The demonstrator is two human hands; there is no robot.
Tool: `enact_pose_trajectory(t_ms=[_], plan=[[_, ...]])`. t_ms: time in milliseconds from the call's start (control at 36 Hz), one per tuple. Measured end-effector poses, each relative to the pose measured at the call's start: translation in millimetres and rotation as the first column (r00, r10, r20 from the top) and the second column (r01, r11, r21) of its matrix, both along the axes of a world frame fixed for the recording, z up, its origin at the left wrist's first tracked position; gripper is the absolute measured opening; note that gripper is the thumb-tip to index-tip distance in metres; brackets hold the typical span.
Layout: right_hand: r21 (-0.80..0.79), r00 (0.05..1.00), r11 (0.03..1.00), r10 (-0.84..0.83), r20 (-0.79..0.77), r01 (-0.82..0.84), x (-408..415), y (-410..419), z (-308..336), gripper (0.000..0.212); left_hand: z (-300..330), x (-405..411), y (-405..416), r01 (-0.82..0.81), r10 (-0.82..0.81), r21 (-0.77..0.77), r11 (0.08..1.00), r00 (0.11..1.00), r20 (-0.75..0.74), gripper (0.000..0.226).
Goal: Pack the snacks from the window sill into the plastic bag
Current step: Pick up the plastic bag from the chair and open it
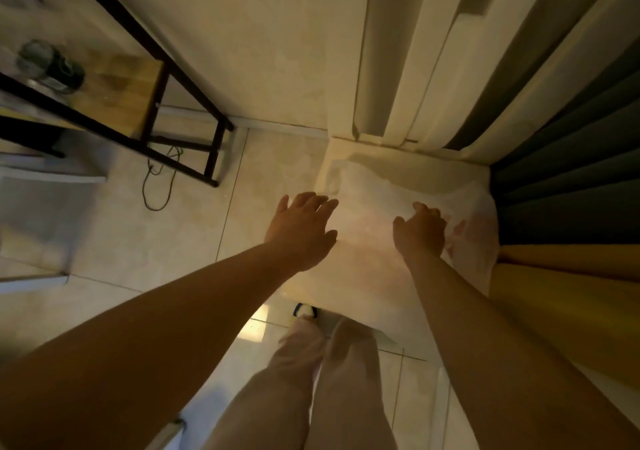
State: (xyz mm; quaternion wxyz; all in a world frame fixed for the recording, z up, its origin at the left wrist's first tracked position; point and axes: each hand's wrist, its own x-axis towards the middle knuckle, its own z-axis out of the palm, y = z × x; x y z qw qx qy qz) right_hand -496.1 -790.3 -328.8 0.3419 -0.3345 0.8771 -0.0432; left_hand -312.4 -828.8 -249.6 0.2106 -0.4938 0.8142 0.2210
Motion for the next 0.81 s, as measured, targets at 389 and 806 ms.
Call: enact_pose_trajectory(t_ms=[389, 806], plan=[[0.008, 0.492, 0.687, -0.529, 0.692, 0.727, -16.5, -13.0, -1.2, 0.027, -12.2, -23.4, -24.8, -0.129, 0.13, 0.022, 0.991, 0.991, -0.037, 0.057], [-0.041, 0.957, 0.991, -0.113, 0.266, 0.128, -21.7, -6.9, -8.6, 0.023, -13.0, -38.9, -25.0, -0.113, 0.113, 0.009, 0.994, 0.992, -0.05, 0.06]])
